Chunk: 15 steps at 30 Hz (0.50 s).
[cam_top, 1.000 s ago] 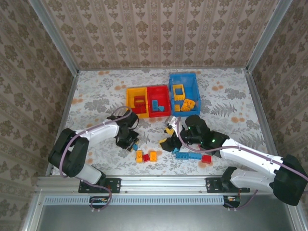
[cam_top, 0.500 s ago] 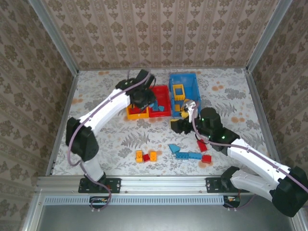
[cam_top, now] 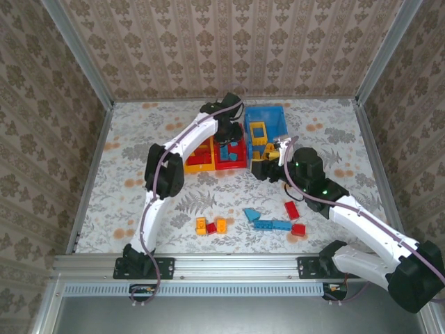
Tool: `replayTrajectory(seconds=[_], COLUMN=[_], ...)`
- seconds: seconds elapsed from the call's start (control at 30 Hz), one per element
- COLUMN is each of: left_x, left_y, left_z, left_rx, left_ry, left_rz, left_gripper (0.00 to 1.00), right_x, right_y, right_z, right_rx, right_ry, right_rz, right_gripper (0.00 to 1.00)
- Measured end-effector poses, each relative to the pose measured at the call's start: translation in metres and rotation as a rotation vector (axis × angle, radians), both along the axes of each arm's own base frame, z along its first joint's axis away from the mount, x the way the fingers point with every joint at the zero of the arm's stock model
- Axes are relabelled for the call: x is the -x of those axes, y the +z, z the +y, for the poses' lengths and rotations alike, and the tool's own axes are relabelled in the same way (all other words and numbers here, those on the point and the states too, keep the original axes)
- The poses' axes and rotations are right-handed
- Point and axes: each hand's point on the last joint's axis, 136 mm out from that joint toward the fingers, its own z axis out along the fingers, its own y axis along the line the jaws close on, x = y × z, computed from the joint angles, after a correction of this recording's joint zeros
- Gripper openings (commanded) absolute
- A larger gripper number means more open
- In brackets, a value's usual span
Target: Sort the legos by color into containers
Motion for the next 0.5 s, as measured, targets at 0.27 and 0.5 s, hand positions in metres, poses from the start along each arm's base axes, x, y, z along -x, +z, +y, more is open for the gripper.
replayTrajectory(seconds=[0.27, 0.5], left_x=[0.006, 0.011], left_y=[-0.013, -0.017], left_z=[0.002, 0.002], left_rx=[-0.002, -0.004], left_ry=[-0.027, -0.035], left_rz=[0.043, 0.063], left_gripper=[0.36, 0.42], right_x=[-0.001, 0.000], right_y=[-0.002, -0.015], right_z=[0.000, 0.000], right_rx=[-0.003, 0.029], right_ry=[-0.005, -0.002], right_rz=[0.011, 0.046], right_gripper=[0.72, 0.72])
